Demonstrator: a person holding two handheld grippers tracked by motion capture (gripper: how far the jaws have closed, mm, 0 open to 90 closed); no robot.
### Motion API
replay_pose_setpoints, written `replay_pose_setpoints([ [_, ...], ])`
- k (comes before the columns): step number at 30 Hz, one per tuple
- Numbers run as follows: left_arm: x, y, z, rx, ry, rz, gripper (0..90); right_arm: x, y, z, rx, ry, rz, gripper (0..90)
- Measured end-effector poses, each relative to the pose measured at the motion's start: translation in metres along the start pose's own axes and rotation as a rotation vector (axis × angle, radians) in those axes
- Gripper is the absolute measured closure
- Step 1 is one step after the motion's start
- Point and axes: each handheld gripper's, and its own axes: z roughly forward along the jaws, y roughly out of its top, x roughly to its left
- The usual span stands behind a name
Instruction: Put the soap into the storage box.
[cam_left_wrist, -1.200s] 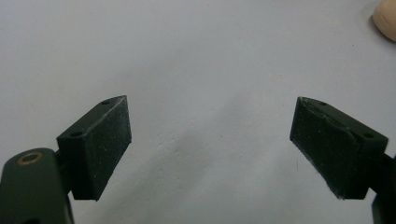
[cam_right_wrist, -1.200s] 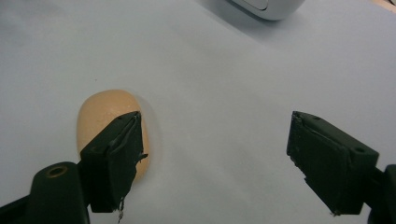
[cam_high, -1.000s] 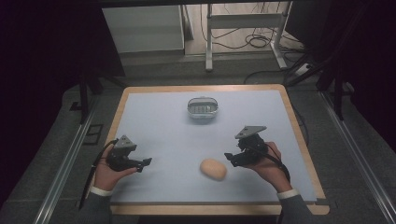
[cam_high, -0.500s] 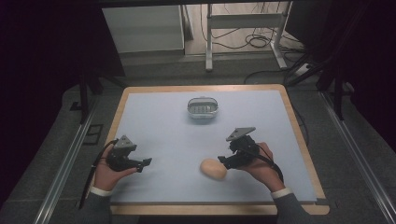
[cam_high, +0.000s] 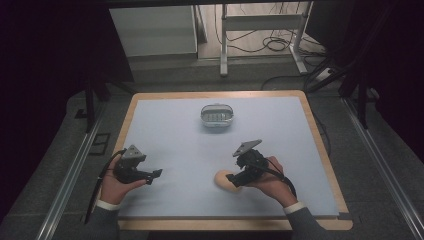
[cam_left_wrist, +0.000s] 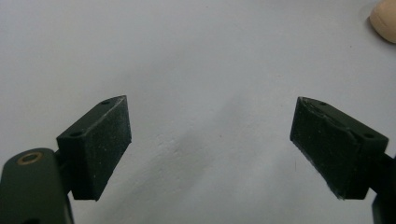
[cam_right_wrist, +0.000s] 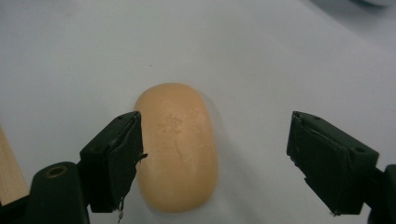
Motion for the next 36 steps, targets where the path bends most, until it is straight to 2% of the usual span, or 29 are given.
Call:
replay_pose_setpoints([
  [9,0.000,0.000,0.000,0.000,-0.001,0.001,12.8,0.011,0.000,0.015,0.059,0.046,-0.020,18.5],
  [16,0.000,0.000,0.000,0.004,-0.001,0.002,12.8,0.016,0.001,0.026,0.099,0.061,-0.038,18.5],
  [28,0.000,0.000,0.001,0.001,-0.001,-0.001,12.8,0.020,0.000,0.042,0.163,0.052,-0.066,18.7],
  [31,0.000,0.000,0.000,-0.001,-0.002,-0.002,12.8,0.021,0.000,0.045,0.174,0.051,-0.073,20.7],
  [35,0.000,0.000,0.000,-0.001,-0.001,0.002,12.8,0.023,-0.001,0.048,0.196,0.045,-0.092,28.6],
  [36,0.000,0.000,0.000,-0.001,-0.002,0.002,12.8,0.023,-0.001,0.048,0.195,0.031,-0.100,31.1],
])
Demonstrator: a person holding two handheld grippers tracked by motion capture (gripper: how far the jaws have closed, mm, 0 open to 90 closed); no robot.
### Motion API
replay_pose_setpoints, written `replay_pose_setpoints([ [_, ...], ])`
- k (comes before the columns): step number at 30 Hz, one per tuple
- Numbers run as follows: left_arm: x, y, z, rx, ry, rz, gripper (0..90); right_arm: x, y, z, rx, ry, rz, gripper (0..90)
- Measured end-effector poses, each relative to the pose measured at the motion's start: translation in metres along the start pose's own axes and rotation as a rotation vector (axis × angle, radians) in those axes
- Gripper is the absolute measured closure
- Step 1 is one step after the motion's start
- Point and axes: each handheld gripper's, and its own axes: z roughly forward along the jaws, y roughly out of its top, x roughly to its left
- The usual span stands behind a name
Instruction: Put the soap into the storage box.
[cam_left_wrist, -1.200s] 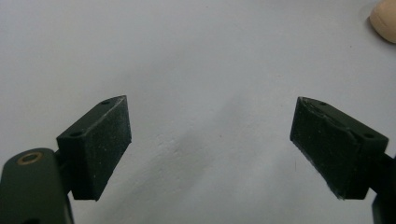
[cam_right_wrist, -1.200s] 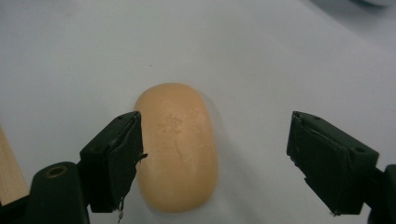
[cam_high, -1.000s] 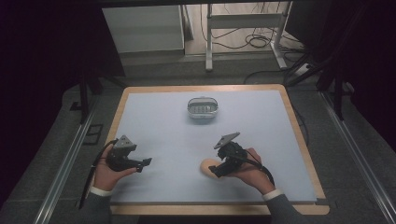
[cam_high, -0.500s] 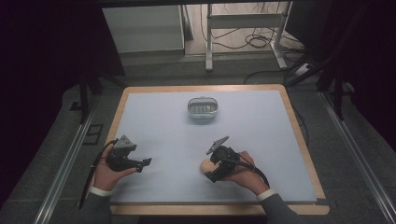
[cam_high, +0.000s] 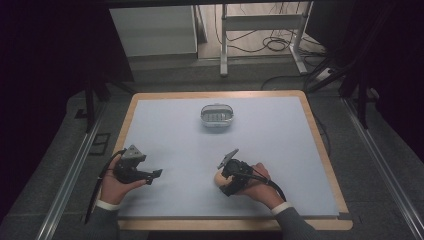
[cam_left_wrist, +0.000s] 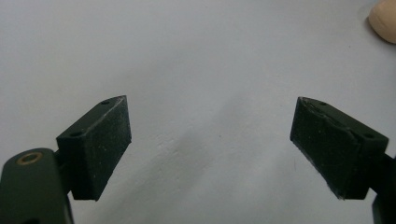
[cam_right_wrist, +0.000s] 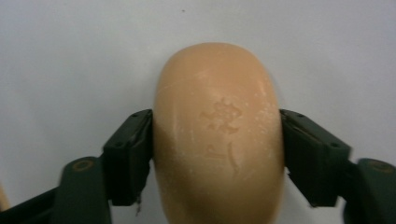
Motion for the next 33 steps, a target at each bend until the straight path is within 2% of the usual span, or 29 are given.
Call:
replay_pose_setpoints([
  [5,0.000,0.000,0.000,0.003,-0.001,0.001,12.8,0.000,0.002,-0.001,0.024,0.001,-0.006,32.1],
  [9,0.000,0.000,0.000,-0.004,0.002,-0.005,12.8,0.000,0.002,-0.002,0.027,0.015,-0.008,32.2],
  [13,0.001,0.000,0.000,0.000,0.002,-0.002,12.7,-0.001,0.002,-0.004,0.023,0.009,-0.004,32.2],
  [24,0.001,0.000,0.001,-0.004,0.000,-0.010,12.8,-0.009,0.004,-0.025,-0.034,-0.019,0.012,32.2],
  [28,0.001,0.000,0.001,0.001,-0.001,-0.001,12.8,-0.014,0.006,-0.034,-0.058,-0.027,0.026,32.3],
  [33,0.000,0.000,0.000,-0.005,0.000,-0.009,12.8,-0.017,0.007,-0.042,-0.066,-0.036,0.027,32.3],
])
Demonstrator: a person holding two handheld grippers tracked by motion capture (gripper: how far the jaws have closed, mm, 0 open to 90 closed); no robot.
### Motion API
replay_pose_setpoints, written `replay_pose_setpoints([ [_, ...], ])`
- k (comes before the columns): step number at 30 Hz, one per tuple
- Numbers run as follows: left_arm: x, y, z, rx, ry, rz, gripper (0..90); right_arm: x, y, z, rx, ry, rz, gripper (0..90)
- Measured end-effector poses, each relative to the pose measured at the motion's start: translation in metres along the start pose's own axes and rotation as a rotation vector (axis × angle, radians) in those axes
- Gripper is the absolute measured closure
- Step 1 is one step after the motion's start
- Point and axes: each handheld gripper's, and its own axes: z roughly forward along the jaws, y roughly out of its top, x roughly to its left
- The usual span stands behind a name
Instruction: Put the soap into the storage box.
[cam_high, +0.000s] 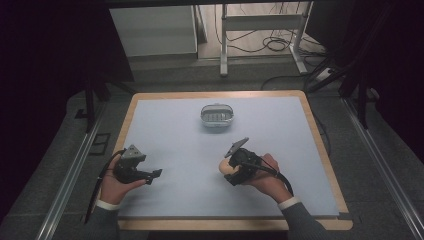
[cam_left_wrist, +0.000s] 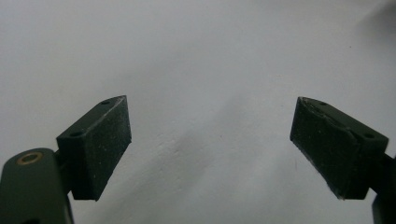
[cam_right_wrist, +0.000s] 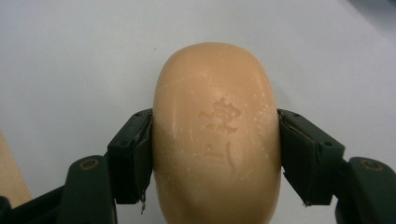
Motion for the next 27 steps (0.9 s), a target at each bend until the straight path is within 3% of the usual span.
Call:
replay_pose_setpoints([
  [17,-0.001,0.000,0.002,0.006,0.002,0.003,12.8,-0.015,0.005,-0.019,-0.071,-0.036,0.013,32.3],
  [27,0.000,0.000,0.002,0.014,0.001,0.008,12.8,-0.022,0.010,-0.023,-0.085,-0.049,0.018,32.3],
])
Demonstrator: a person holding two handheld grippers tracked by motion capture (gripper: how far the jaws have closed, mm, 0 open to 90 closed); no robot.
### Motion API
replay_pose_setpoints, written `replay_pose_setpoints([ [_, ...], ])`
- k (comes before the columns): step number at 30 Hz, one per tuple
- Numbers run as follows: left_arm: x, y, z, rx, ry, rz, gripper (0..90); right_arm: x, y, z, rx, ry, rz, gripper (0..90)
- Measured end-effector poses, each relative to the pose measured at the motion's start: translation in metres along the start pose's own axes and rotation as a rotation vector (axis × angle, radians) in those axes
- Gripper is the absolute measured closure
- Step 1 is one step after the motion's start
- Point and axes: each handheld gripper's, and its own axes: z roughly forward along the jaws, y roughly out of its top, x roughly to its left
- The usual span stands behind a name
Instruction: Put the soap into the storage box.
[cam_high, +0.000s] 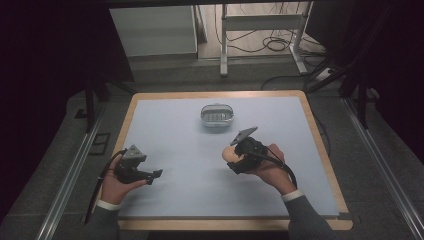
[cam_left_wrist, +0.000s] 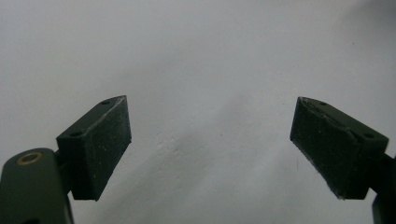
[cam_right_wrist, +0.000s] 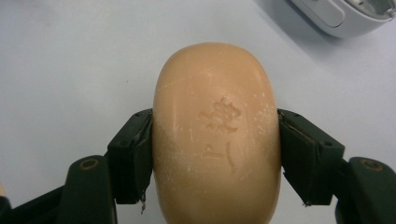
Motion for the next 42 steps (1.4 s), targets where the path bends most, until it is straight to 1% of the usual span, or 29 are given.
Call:
replay_pose_setpoints([
  [10,0.000,0.000,0.001,0.002,0.000,0.004,12.8,-0.007,0.006,-0.003,-0.009,-0.010,0.003,32.2],
  [22,0.000,0.000,0.002,0.005,0.001,0.004,12.8,-0.017,0.013,-0.004,-0.007,-0.020,-0.018,32.3],
  [25,-0.001,0.000,0.002,0.009,0.000,0.005,12.8,-0.018,0.014,-0.004,-0.004,-0.021,-0.012,32.2],
  [34,0.000,0.000,0.000,0.001,0.001,0.000,12.8,-0.027,0.021,-0.002,-0.002,-0.026,-0.009,32.3],
  [38,0.000,0.000,0.001,0.004,0.000,0.001,12.8,-0.027,0.022,-0.001,-0.008,-0.025,-0.006,32.3],
  [42,0.000,0.000,0.001,0.003,0.000,0.001,12.8,-0.028,0.022,0.000,-0.009,-0.025,-0.013,32.3],
])
